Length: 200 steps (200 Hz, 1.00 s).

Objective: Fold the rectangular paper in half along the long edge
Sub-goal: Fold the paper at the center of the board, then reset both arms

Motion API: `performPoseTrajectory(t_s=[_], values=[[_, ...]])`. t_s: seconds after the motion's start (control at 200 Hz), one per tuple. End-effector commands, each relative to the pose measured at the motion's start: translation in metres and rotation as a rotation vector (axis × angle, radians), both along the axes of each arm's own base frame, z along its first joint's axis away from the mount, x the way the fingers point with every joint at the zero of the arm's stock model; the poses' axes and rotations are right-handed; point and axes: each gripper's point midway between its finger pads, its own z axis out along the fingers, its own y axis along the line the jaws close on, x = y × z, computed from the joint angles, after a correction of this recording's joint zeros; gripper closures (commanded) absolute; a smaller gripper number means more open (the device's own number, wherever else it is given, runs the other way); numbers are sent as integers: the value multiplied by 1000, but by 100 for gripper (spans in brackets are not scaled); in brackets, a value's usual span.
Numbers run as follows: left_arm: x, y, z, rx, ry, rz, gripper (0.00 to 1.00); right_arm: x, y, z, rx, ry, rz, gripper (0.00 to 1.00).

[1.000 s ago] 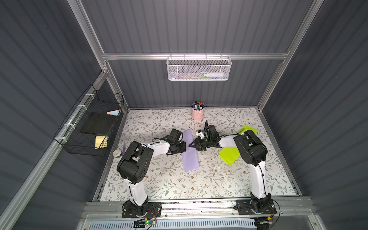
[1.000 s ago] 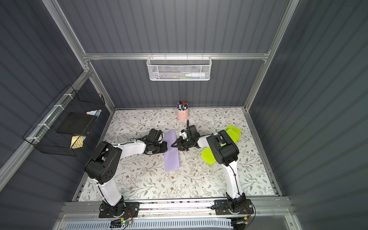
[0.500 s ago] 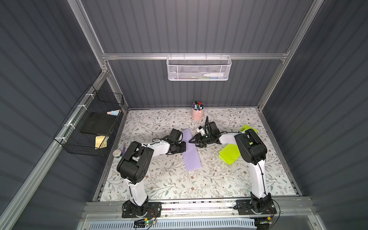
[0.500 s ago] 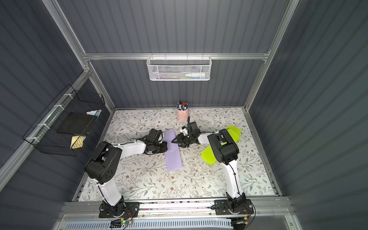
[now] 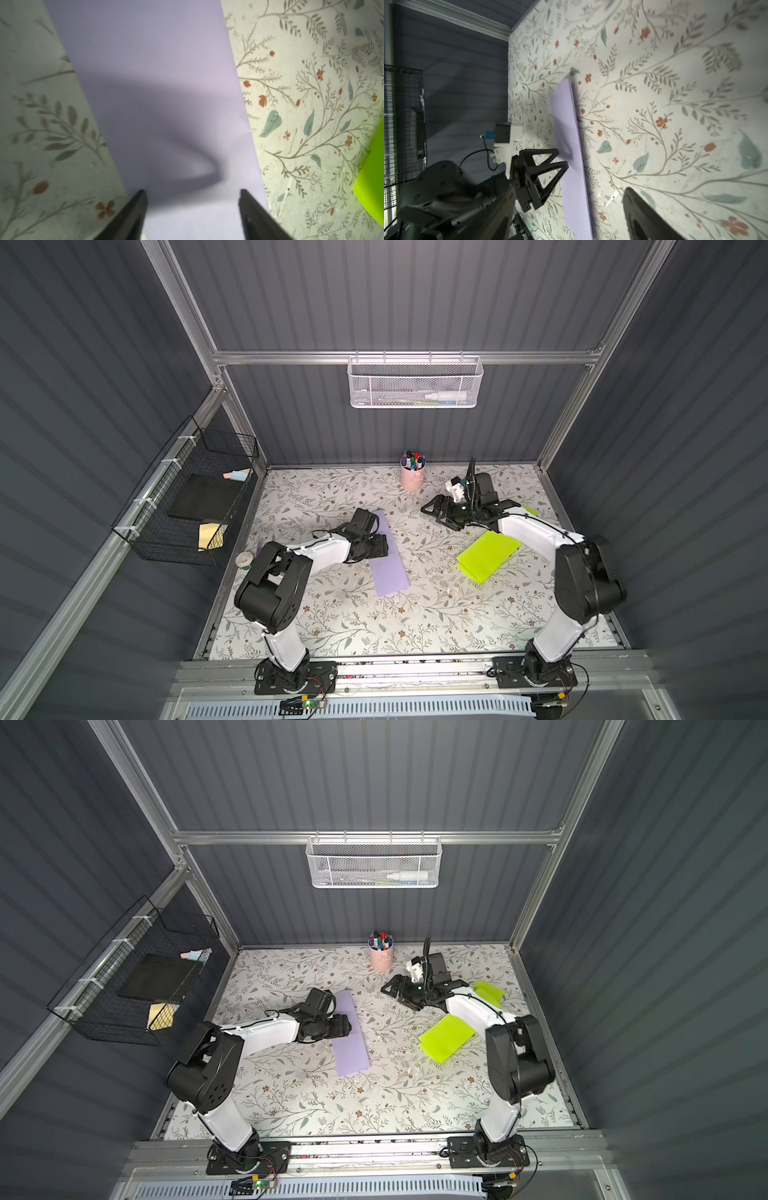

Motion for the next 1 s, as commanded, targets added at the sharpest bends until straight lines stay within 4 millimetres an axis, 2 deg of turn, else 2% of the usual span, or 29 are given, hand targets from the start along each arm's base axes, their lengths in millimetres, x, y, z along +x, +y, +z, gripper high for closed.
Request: performPoseTrajectory(t_s=[0.0, 0.12, 0.19, 0.25, 0.29, 0.36, 0.425, 0.53, 0.62, 0.695, 0.82, 0.901, 0.996], values=[[10, 18, 51, 18, -133, 88, 1, -11, -32, 16, -151, -98, -86, 18], [23, 25, 117, -7, -333, 114, 1, -19, -74, 51, -255, -245, -231, 18], [29, 37, 151, 24, -442, 145, 1, -26, -108, 66, -335, -313, -350, 18], [33, 62, 167, 124, -508, 230, 1, -34, -141, 77, -398, -376, -460, 16], [35, 83, 172, 214, -542, 298, 1, -40, -163, 77, -440, -399, -532, 14], [37, 115, 176, 315, -588, 378, 1, -49, -196, 69, -501, -428, -621, 6], [36, 134, 171, 364, -632, 387, 1, -59, -219, 58, -549, -444, -679, 1], [35, 164, 157, 415, -699, 432, 1, -71, -245, 40, -691, -487, -727, 1], [37, 184, 131, 492, -684, 420, 1, -79, -273, 27, -798, -468, -848, 1], [43, 193, 104, 547, -632, 398, 1, -77, -292, 5, -857, -444, -915, 1], [55, 197, 62, 614, -600, 348, 1, -68, -307, -41, -918, -340, -927, 1], [57, 206, 41, 641, -554, 350, 1, -62, -310, -54, -952, -299, -927, 1], [57, 207, 28, 587, -559, 340, 1, -50, -316, -64, -1005, -337, -907, 1]])
